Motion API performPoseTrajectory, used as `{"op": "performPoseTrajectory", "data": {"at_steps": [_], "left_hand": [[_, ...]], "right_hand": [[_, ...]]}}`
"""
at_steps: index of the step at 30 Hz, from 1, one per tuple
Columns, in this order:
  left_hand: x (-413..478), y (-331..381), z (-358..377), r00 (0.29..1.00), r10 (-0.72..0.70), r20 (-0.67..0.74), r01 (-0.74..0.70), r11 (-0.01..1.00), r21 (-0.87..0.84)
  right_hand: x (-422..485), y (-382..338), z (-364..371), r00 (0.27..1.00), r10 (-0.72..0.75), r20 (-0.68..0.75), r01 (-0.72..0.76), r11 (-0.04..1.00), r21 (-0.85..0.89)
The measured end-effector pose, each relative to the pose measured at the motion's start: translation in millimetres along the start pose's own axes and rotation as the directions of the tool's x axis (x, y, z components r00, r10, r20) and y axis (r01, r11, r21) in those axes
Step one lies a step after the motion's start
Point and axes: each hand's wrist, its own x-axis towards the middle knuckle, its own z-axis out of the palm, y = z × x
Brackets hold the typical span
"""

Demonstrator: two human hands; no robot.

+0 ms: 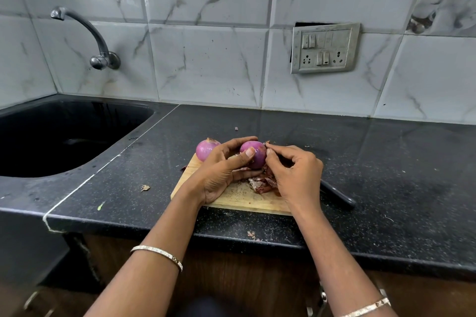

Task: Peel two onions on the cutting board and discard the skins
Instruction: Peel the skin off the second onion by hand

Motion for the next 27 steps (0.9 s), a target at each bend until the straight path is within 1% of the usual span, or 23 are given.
{"op": "performPoseTrajectory", "data": {"at_steps": [8,15,23,27], "left_hand": [[-0.9,0.1,0.2,1.000,0.009,0.013,-0.010,1.000,0.014],[0.2,-0.7,-2.1,1.000,-0.001,0.031,0.000,1.000,0.020],[-0.7,0.5,-0.9,1.000,0.002,0.023,-0.003,0.999,0.034],[0.1,0.2,-1.2,1.000,-0.001,0.002,0.001,1.000,0.021]], "right_hand": [[-1.7,-3.0,1.7,1.000,0.007,-0.006,-0.007,1.000,0.023],[-0.7,-1.0,1.1,1.000,0.005,-0.003,-0.005,1.000,-0.008],[-1.6,-1.6,1.4,0.999,-0.019,-0.030,0.018,0.999,-0.037],[-1.8,-2.8,0.4,0.999,0.010,-0.039,-0.012,0.999,-0.042]]}}
